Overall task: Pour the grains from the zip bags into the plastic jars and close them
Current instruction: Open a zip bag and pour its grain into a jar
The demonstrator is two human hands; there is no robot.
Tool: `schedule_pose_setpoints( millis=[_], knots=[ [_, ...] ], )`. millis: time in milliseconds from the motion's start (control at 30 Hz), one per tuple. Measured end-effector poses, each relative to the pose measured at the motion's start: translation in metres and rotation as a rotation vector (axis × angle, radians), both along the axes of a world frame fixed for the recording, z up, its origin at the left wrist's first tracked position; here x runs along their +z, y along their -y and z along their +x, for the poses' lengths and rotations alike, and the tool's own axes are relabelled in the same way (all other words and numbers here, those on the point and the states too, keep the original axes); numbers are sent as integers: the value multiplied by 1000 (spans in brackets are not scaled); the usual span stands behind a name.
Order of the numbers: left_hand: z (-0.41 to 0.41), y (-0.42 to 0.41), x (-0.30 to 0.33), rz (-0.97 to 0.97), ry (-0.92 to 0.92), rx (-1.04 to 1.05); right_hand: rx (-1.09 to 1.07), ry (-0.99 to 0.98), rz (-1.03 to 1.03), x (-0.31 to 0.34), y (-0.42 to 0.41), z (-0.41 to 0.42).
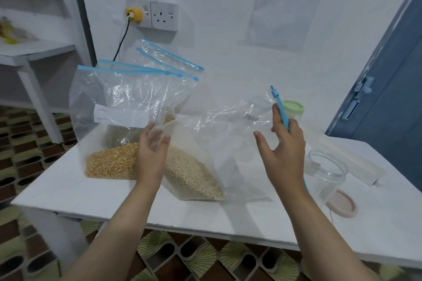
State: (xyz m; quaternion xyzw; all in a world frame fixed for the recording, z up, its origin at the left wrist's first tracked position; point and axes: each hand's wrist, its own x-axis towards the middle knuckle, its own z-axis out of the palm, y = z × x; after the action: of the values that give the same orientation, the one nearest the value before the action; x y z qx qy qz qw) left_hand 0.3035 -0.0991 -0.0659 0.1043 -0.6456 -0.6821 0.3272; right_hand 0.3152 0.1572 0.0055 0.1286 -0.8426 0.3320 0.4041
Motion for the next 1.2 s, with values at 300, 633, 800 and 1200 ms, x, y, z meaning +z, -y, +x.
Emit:
schedule_pose_setpoints(
  millis=[300,633,800,1200],
  knots=[
    [-1,-16,-8,-215,39,22,75,88,19,7,-4,11],
    [-31,-43,48,-472,-99,57,121,110,-75,60,-27,5],
    [-46,-55,108,-574,-180,56,126,93,-147,95,-50,-2],
    [-78,-78,180,-724,-322,139,221,118,-313,112,-99,-30]
  ],
)
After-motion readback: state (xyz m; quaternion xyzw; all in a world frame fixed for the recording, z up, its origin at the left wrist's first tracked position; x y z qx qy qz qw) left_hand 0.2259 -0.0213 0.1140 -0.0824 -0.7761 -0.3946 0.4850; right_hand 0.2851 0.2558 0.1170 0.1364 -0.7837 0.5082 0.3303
